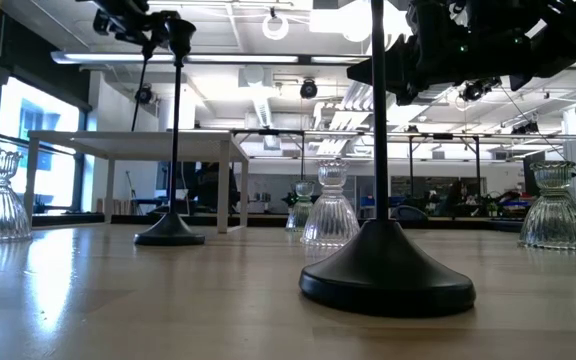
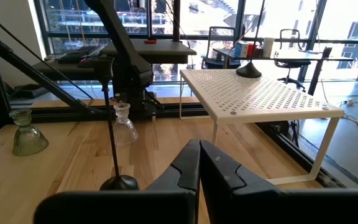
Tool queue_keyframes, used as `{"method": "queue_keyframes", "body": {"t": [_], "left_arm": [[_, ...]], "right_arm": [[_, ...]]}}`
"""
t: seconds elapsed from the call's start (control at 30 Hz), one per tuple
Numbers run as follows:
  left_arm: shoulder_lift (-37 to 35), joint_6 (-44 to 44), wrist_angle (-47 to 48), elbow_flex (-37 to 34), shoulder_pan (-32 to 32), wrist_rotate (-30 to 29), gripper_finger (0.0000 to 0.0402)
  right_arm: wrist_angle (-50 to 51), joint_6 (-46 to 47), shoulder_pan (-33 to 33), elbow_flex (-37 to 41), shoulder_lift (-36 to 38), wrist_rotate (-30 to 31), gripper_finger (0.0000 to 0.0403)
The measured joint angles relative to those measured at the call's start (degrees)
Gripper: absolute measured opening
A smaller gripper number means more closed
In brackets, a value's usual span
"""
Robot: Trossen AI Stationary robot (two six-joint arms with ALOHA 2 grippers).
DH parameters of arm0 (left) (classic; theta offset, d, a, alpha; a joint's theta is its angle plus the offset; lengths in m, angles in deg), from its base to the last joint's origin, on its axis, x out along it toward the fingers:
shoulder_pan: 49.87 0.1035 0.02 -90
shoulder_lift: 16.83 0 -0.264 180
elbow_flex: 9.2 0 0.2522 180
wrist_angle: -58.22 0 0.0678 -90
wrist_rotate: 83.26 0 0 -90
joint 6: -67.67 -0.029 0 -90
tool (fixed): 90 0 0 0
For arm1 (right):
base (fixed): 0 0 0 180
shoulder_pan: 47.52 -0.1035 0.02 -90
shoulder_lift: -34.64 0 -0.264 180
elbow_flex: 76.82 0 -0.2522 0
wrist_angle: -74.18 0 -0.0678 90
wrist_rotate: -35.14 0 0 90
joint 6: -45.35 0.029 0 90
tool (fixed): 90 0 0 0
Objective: Pick & Place candle stick holders
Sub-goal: Put the top black candle holder on the shelf, then put the bottom transparent candle holder on the shelf
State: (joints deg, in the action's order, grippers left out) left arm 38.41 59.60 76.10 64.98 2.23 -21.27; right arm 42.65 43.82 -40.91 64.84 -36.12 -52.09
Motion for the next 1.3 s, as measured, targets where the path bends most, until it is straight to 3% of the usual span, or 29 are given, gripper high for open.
{"method": "queue_keyframes", "body": {"t": [0.57,0.73,0.87,1.03,1.13,1.3], "left_arm": [[-0.66,-2.81,-1.86,-0.01,0.01,0.51,0.0214],[-3.77,-5.78,-2.70,-0.02,0.00,2.67,0.0210],[-9.28,-4.50,1.73,1.65,-0.56,9.61,0.0169],[-17.11,-3.17,10.42,1.64,-5.33,21.00,0.0068],[-20.47,-3.20,13.34,-0.62,-10.05,24.82,0.0014],[-22.19,-3.07,12.49,-8.13,-20.58,23.43,0.0017]], "right_arm": [[0.02,0.00,0.00,-0.01,0.00,0.02,0.0001],[0.02,-0.01,0.00,0.00,0.00,0.04,0.0001],[0.04,0.00,0.01,0.00,0.00,0.04,0.0002],[0.02,-0.01,0.00,0.00,0.00,0.04,0.0001],[0.00,0.00,0.02,-0.02,0.00,0.04,0.0002],[-0.68,0.13,0.00,-0.02,0.00,0.07,0.0001]]}}
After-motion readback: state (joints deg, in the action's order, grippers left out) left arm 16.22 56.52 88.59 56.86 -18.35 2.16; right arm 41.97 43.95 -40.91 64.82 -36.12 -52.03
